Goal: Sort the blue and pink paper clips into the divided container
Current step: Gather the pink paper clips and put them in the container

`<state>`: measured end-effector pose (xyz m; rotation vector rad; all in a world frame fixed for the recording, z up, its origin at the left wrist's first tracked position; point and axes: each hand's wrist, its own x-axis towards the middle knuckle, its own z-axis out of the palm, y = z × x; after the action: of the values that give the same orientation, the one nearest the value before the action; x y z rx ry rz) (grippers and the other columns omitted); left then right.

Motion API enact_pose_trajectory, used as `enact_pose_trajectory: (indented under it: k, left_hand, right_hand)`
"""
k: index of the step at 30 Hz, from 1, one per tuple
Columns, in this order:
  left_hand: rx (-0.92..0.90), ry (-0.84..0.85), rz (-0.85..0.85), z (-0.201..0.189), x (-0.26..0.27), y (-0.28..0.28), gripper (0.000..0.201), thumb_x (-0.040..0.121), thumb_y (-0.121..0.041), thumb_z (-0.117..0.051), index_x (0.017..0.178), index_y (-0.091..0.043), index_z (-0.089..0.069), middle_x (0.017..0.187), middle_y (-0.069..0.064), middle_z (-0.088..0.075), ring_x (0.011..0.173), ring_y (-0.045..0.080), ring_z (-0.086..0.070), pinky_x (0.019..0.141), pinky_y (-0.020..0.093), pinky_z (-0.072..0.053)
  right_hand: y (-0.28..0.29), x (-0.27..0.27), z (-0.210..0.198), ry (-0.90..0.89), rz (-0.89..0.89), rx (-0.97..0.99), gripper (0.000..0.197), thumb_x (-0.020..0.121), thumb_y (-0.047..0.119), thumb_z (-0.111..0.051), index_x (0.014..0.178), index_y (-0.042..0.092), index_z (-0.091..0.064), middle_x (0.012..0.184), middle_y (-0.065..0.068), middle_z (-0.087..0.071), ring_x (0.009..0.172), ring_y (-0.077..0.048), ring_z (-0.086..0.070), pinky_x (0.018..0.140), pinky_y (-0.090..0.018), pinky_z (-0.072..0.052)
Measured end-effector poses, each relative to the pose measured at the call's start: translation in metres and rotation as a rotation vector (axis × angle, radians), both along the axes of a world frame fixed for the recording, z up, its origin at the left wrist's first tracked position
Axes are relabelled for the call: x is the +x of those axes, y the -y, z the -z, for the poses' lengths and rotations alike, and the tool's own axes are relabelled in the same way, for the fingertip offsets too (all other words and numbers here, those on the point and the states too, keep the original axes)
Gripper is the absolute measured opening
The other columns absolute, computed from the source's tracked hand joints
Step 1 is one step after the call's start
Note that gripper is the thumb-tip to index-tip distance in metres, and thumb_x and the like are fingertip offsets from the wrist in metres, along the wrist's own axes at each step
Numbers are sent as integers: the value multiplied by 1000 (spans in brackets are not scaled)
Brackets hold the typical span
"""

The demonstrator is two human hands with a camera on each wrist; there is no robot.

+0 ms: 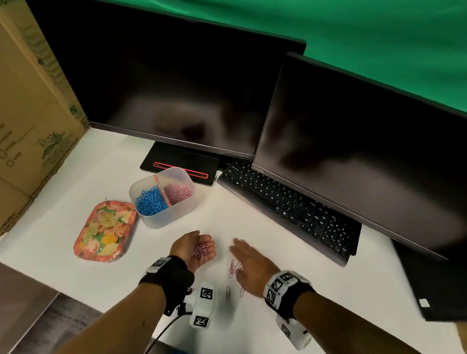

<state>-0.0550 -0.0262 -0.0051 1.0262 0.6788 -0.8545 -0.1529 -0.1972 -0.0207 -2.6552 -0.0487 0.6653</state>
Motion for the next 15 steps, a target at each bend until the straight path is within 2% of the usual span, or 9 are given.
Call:
enact_pose_trajectory:
  k: [3,4,5,6,8,10,12,14,15]
  left_hand:
    - [24,19,2,-1,0,-4,38,100,-23,-35,73,-3,-53,70,12,-49,62,23,-46,64,32,-45]
    - [24,21,3,-1,0,-4,38,100,-23,-35,73,-3,-53,70,12,-48,61,23,-45,64,32,-44]
    - [21,22,4,-2,0,-4,38,100,-23,-36,73,-3,-53,70,12,-46,60,23,-43,64,32,-42]
    - [21,23,8,-3,0,-4,38,100,-24,-36,73,-3,-52,70,12,-45,59,23,-41,64,32,-41]
    - [38,35,25,-3,-1,-4,39,100,-27,-38,74,-3,-53,69,12,-46,57,23,-42,62,33,-42]
    - [54,51,44,-4,-1,-2,40,100,-30,-40,75,-2,-55,67,13,-49,56,23,-44,59,31,-45]
    - [49,55,52,-5,-1,-1,41,100,-32,-40,76,-2,-56,67,13,-50,55,23,-45,51,27,-47]
    - [51,60,64,-5,-1,-1,42,100,-33,-40,75,-2,-56,66,13,-51,54,23,-46,45,24,-46]
    - [53,62,70,-4,-1,-2,43,100,-33,-40,75,-2,-56,65,13,-51,53,23,-46,43,24,-45]
  right_hand:
    - [-3,-20,9,100,-211,26,64,92,36,-36,151,14,-25,161,-3,-13,149,-17,-11,122,-35,-11]
    - [-1,-25,10,124,-264,28,64,90,37,-40,149,13,-31,159,-4,-20,148,-19,-17,121,-37,-11]
    - [2,-30,11,157,-322,19,62,89,35,-49,145,12,-38,156,-6,-29,145,-20,-26,119,-38,-15]
    - [4,-33,12,188,-377,1,61,85,34,-59,140,12,-47,151,-6,-40,140,-20,-37,115,-38,-25]
    - [7,-36,13,207,-452,-31,55,73,39,-74,123,20,-63,134,0,-59,125,-16,-55,101,-28,-45]
    - [10,-37,14,251,-516,-41,43,68,41,-78,107,27,-70,120,7,-67,113,-12,-63,92,-21,-52]
    - [12,-38,13,299,-560,-17,34,72,39,-75,103,26,-71,117,7,-67,111,-12,-63,97,-24,-49]
    - [6,-42,13,341,-600,-44,37,77,41,-67,112,28,-68,125,7,-63,118,-12,-58,107,-24,-40]
    - [1,-44,14,343,-643,-71,39,80,41,-62,117,30,-64,129,8,-60,123,-12,-55,107,-25,-39]
